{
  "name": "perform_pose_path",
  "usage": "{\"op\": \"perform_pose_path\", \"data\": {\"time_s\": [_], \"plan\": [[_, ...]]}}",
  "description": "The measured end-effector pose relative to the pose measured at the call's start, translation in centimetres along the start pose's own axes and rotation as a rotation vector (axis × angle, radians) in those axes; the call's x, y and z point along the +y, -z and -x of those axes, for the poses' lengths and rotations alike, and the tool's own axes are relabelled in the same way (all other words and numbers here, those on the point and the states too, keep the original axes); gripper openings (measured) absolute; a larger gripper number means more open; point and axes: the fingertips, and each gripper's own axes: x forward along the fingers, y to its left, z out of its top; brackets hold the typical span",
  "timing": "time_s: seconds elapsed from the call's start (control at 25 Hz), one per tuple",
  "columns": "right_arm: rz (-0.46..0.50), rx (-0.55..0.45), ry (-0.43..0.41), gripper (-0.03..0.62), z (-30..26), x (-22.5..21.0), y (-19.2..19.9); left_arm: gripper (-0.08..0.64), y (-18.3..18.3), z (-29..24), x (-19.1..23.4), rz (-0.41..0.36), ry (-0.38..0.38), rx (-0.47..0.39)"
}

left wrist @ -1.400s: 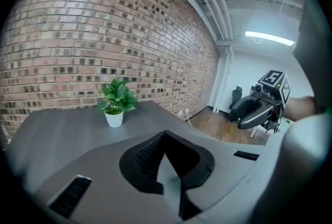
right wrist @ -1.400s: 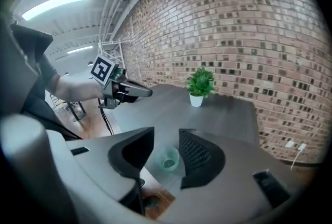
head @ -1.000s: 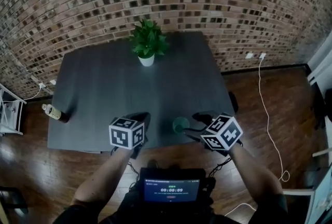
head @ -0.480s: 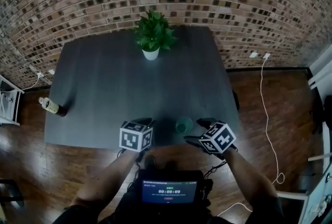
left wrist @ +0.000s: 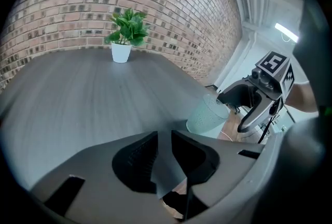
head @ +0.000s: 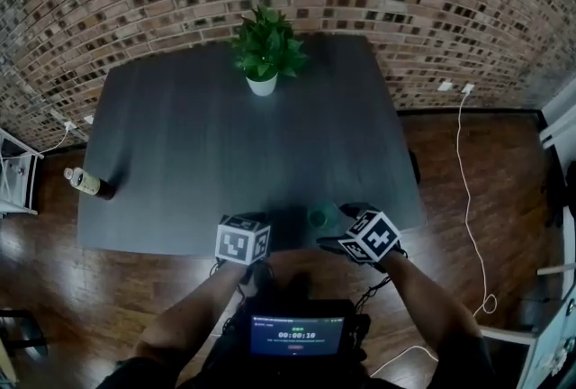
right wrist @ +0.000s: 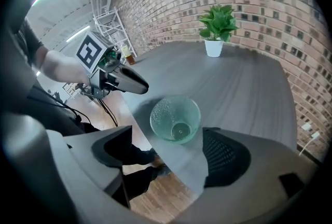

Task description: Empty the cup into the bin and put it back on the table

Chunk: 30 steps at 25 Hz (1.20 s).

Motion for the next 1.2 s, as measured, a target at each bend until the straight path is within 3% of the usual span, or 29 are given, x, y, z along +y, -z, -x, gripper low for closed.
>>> {"op": "perform_pose_path", "data": {"time_s": [0.24,0.68,0.84,1.2], "plan": [[0.039,0.018,0.021,0.436,-1.5,-0.4,0.7,0.081,1.2,-0.7,-0.1,0.017,-0.007,0.011],[0.048,-0.143,0.030,0.436,-2.9,-1.1,0.0,0.081,2.2,-1.3,-0.5,0.032,-0.008,0.012],[0.096,-0.166,0.048,0.436,-3.4,-1.1,-0.4,0.080,2.3,-1.5,-0.2,0.021,-0.026,-0.009],[0.089,-0.340,0.079,0.436,-4.3,-1.7,-2.0,0.080,2.3,-2.0,-0.8,-0.006,-0.013,-0.067]]}}
